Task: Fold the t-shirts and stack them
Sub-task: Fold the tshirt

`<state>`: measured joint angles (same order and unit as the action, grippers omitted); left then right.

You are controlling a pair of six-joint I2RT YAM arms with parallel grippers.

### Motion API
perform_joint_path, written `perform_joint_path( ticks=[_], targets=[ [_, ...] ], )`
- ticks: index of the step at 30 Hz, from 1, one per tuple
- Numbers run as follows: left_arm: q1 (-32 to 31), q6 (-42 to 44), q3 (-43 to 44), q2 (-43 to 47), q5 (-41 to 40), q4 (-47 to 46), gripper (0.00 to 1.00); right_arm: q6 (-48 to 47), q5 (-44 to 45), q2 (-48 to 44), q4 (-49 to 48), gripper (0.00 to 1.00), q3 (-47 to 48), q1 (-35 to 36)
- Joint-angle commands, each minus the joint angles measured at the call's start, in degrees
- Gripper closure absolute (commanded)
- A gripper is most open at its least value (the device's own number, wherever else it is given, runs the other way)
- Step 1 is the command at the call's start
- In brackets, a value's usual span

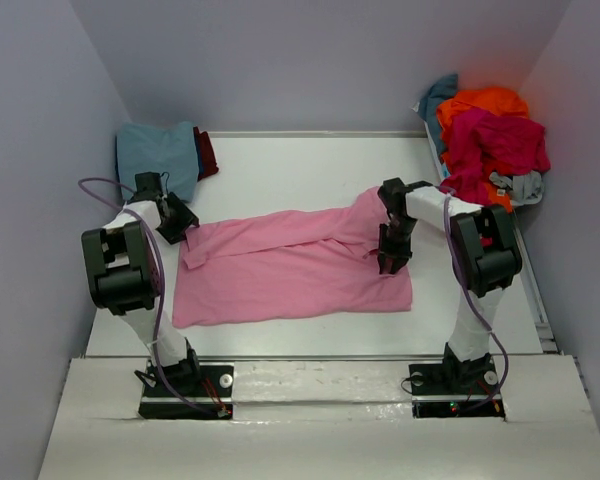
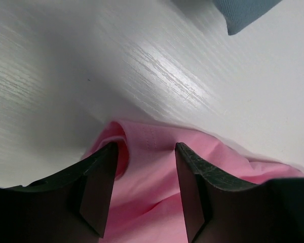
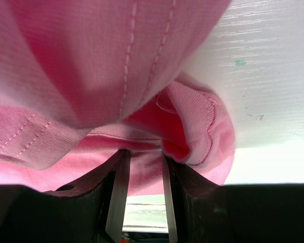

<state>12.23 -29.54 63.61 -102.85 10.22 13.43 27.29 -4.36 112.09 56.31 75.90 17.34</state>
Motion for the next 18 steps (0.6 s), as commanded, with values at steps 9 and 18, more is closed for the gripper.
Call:
perform_joint_path(
  ticks=[9,18],
  targets=[
    [0.2,1.2,1.3,0.5,-0.8,-0.5,0.68,0.1,1.2,-0.5,-1.7,0.62,-2.8,0.6],
    [0.2,0.8,0.1,1.9,-2.0,-0.3,0.84,0.2,1.0,-0.3,-2.0,0.62,-3.1,0.6]
  ],
)
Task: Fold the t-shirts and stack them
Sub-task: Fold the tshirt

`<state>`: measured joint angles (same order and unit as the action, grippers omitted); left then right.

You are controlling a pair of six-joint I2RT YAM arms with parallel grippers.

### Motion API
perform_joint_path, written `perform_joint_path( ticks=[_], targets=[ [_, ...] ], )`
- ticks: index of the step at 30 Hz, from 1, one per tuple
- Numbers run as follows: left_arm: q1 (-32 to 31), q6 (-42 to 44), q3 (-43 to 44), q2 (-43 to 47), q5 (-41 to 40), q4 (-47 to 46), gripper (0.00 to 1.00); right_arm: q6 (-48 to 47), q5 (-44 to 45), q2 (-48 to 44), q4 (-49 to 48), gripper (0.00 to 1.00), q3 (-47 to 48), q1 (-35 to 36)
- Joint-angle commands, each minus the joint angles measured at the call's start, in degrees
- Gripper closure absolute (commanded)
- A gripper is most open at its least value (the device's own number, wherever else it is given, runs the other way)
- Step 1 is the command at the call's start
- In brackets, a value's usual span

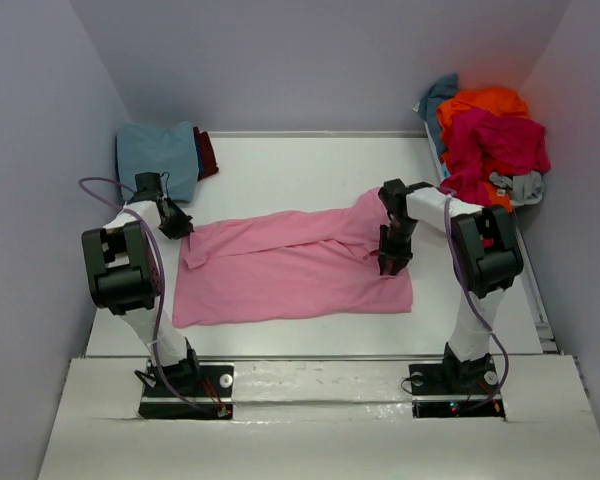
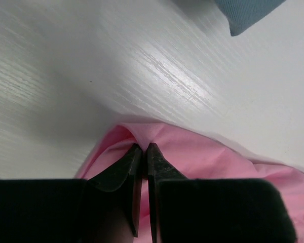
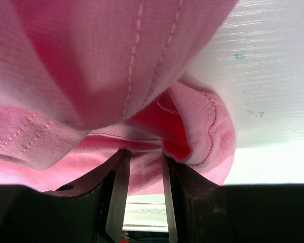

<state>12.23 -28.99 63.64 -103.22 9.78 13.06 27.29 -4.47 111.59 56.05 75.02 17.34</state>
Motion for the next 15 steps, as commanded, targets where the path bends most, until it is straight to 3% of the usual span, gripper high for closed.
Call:
perform_joint_path(
  ticks=[1,15],
  targets=[
    [0.2,0.2,0.3,2.1,-1.9,0.1,0.84,0.2,1.1,0.2,-1.7,0.62,-2.3,0.6],
    [4.1,-1.6,6.8,0.9,-3.5,1.7,0.91,0.0,1.1,-0.1,-2.5,0.62,-4.0,0.6]
  ],
)
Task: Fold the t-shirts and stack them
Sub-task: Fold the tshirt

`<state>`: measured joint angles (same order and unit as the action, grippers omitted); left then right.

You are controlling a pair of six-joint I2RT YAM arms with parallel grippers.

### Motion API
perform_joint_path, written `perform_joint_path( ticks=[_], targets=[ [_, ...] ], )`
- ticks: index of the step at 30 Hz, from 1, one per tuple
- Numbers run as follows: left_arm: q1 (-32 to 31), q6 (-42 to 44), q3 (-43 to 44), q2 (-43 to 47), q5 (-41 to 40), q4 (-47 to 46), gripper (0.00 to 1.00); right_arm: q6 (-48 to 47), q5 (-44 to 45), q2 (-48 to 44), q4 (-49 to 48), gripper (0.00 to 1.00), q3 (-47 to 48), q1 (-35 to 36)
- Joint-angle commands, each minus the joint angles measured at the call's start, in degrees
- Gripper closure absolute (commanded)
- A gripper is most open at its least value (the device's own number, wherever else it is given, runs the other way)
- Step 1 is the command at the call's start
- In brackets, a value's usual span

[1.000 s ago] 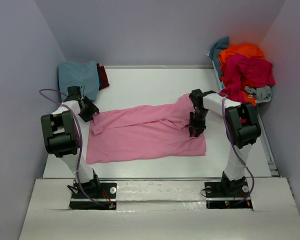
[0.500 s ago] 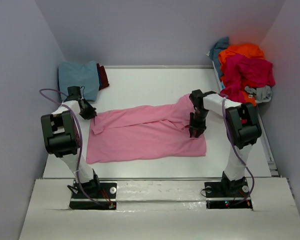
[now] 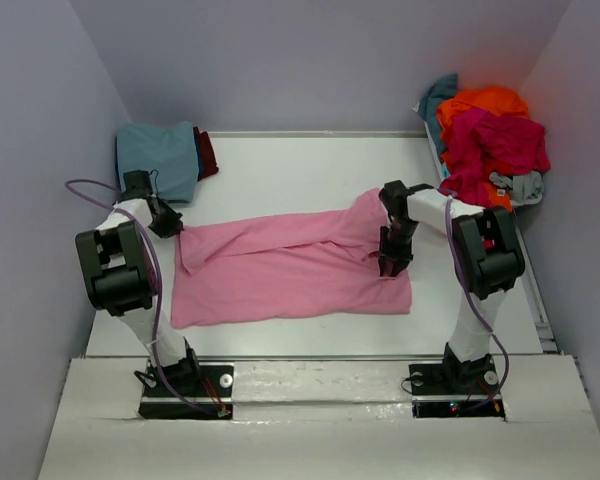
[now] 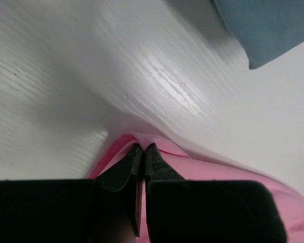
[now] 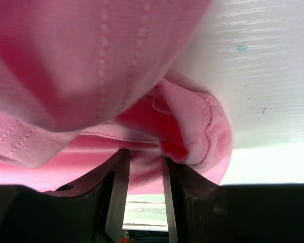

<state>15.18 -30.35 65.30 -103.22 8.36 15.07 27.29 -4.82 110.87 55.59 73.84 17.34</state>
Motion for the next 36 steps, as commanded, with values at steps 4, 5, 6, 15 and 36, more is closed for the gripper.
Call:
perform_joint_path(
  ticks=[4,5,6,15,36],
  targets=[
    [1.2,-0.3,9.5,-0.4,-1.7,0.1,0.91,0.1,1.4,0.5,-2.2,0.62,-3.2,0.6],
    [1.2,-0.3,9.5,-0.8,-1.3,0.3,0.9,0.1,1.3,0.5,-2.2,0.62,-3.4,0.6],
    [1.2,-0.2,11.1,-1.8,-0.9,0.7,0.89,0.1,1.3,0.4,-2.3,0.62,-3.4,0.6],
    [1.2,0.8,15.2,-5.4,0.0,2.2,0.65,0.0,1.5,0.0,-2.5,0.62,-4.0,0.6],
    [-9.9,2.7,1.6,15.0,-2.0,10.0,0.25,0.1,2.4,1.4,-3.1,0.62,1.1,0.6]
  ],
)
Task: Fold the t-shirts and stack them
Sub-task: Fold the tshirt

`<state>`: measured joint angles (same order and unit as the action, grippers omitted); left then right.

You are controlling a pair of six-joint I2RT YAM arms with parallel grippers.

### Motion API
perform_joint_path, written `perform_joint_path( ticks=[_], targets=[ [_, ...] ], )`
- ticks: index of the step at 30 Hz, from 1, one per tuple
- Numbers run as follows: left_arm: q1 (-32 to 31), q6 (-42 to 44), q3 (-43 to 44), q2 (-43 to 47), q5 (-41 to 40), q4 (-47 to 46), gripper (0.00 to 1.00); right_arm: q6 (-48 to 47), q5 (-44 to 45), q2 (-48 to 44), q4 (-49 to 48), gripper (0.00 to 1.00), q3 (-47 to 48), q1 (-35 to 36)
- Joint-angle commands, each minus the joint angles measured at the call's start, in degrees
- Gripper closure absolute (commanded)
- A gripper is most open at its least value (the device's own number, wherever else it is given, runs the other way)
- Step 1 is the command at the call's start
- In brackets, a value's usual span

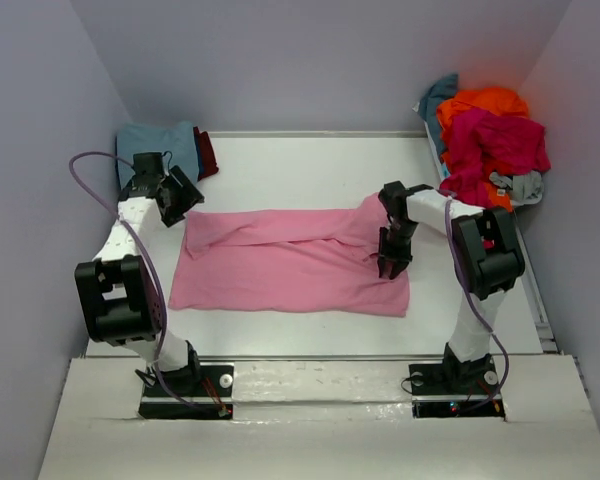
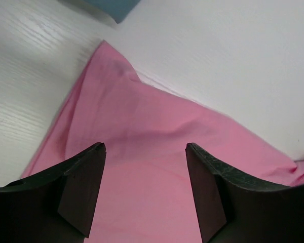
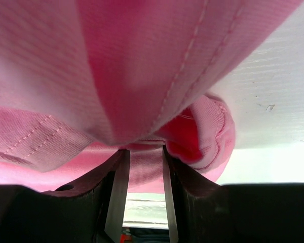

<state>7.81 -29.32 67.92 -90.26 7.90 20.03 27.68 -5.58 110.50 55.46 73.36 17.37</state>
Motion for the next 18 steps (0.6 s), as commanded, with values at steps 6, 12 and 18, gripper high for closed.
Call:
perform_joint_path(
  ticks=[6,12,18],
  targets=[
    [-3.7,1.9,-5.1,1.8,-1.9,3.6,0.25,-0.3,2.9,1.6,-2.7,0.62,2.7,0.6],
    [-4.2,1.5,-5.3,-3.5,-1.6,1.9,0.26,-0.6,3.0,0.7,-2.2,0.62,2.4,0.6],
    [-4.2,1.5,-3.9,-6.8,-2.7,-0.6,0.26,-0.7,2.2,-0.6,-2.4,0.62,0.9,0.6]
  ],
)
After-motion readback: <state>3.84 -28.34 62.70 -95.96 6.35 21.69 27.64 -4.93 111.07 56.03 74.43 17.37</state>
